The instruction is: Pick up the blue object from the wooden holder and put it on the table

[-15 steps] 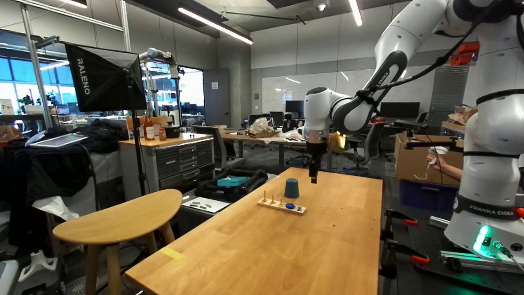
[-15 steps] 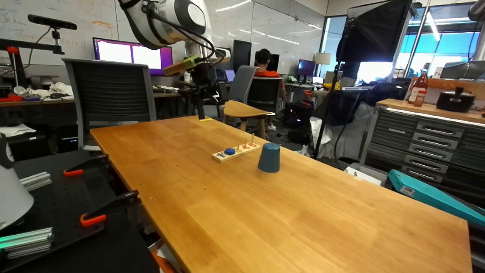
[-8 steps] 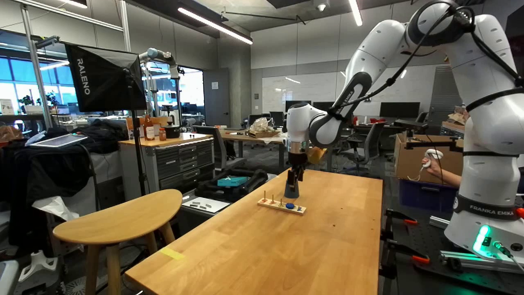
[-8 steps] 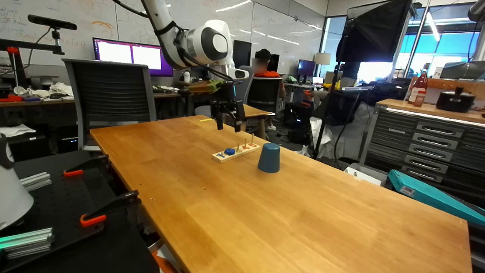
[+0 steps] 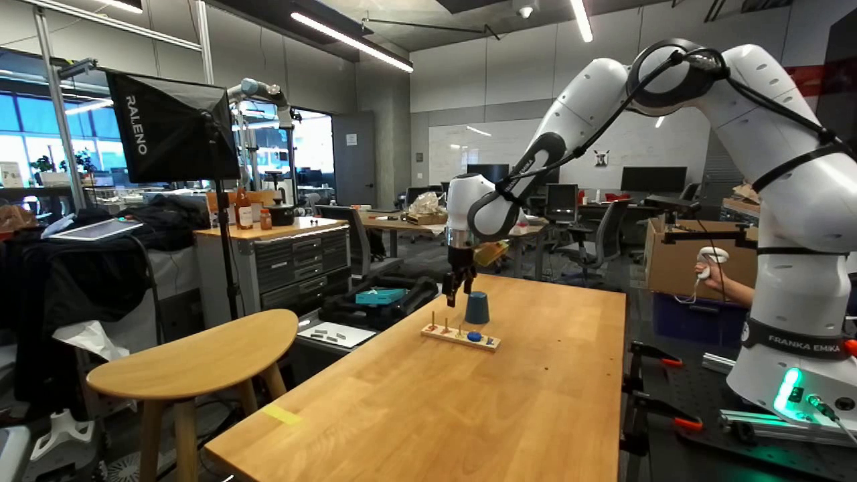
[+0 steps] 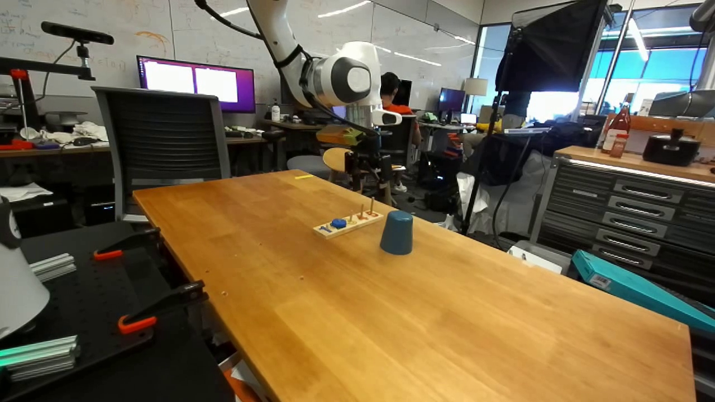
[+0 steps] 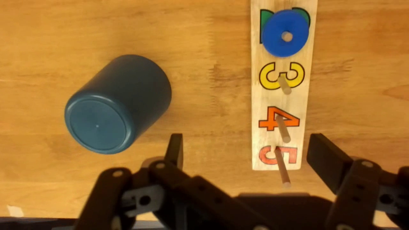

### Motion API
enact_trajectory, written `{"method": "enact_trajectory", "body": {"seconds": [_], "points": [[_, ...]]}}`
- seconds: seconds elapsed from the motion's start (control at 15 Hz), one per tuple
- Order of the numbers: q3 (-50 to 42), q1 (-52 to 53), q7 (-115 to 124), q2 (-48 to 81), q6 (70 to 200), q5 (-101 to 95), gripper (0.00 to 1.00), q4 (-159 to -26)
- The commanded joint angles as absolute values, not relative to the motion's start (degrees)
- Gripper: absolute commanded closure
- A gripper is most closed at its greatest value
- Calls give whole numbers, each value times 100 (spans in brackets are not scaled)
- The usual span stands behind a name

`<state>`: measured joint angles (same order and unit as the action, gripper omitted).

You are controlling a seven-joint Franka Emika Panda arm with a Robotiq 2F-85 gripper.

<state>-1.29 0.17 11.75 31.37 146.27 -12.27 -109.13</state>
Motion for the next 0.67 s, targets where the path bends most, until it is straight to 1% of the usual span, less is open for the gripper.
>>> {"method": "enact_trajectory", "body": {"seconds": [0.0, 0.07, 0.6], "points": [[-194, 23, 822, 3615, 14029, -887, 0, -10028], [-200, 280, 1162, 3215, 14506, -1006, 0, -11115], [-170, 548, 1006, 3237, 14282, -1044, 0, -11586]]}}
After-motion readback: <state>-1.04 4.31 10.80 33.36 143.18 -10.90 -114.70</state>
